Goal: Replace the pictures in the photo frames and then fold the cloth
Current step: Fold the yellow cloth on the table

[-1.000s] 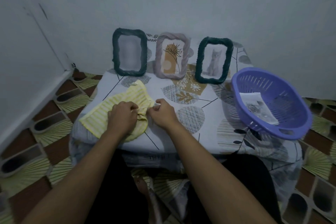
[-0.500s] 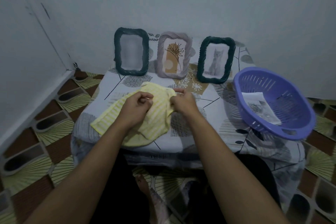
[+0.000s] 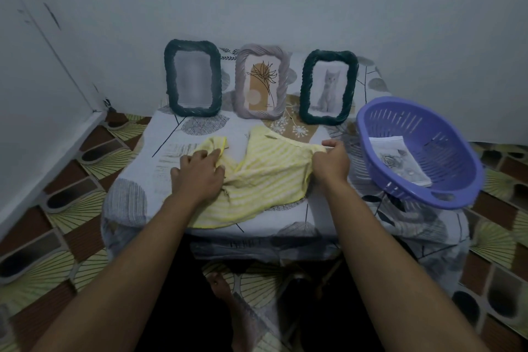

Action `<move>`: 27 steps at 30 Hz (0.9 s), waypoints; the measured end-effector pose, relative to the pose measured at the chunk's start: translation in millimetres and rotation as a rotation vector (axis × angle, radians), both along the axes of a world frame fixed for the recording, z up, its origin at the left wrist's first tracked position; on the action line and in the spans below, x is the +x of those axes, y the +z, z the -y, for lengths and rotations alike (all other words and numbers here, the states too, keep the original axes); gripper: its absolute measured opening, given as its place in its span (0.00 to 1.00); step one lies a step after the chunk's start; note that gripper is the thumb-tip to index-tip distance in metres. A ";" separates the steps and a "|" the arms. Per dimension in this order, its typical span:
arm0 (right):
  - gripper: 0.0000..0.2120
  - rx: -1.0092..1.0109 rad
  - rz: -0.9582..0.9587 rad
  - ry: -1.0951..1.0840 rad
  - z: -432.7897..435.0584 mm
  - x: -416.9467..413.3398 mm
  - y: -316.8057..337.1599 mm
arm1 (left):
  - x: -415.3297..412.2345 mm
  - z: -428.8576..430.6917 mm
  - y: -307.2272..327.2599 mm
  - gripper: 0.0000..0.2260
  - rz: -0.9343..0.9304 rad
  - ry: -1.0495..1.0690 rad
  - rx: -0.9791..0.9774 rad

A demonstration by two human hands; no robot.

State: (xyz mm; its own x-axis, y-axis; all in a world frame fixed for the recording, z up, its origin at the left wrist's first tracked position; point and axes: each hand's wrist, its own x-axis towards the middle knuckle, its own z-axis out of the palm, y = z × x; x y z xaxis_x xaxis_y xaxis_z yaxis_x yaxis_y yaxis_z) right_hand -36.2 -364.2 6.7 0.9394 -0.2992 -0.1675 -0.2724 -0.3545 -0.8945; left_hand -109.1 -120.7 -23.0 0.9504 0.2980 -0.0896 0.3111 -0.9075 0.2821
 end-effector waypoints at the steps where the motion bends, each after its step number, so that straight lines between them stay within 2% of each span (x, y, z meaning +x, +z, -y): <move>1: 0.19 -0.008 0.004 -0.020 2.1 0.4 -2.6 | -1.2 -0.3 -1.0 0.22 0.011 0.021 0.037; 5: 0.15 -0.069 0.039 -0.060 5.0 0.7 -10.2 | -0.8 2.6 0.3 0.22 0.028 0.167 0.043; 9: 0.12 -0.119 0.080 -0.050 6.4 2.7 -14.7 | 3.4 8.0 0.9 0.18 0.083 0.273 0.043; 12: 0.11 -0.108 0.056 0.020 7.6 3.2 -14.9 | 3.9 11.0 0.0 0.18 0.231 0.238 0.055; 15: 0.09 -0.156 0.045 0.144 5.9 -0.1 -15.1 | 7.2 12.6 2.9 0.19 0.316 0.105 0.023; 18: 0.14 -0.351 0.026 0.262 4.3 -6.6 -14.5 | 13.8 16.8 5.4 0.19 0.199 -0.030 0.003; 21: 0.17 -0.467 0.070 0.338 0.7 -18.9 -11.6 | 22.0 21.5 7.1 0.21 0.077 -0.071 0.023; 25: 0.09 -0.693 0.208 0.376 -4.6 -35.5 -11.2 | 30.2 26.2 6.1 0.19 0.058 -0.057 0.016; 27: 0.08 -0.728 0.206 0.493 -6.9 -40.2 -10.7 | 31.4 27.2 5.7 0.15 0.081 -0.054 0.016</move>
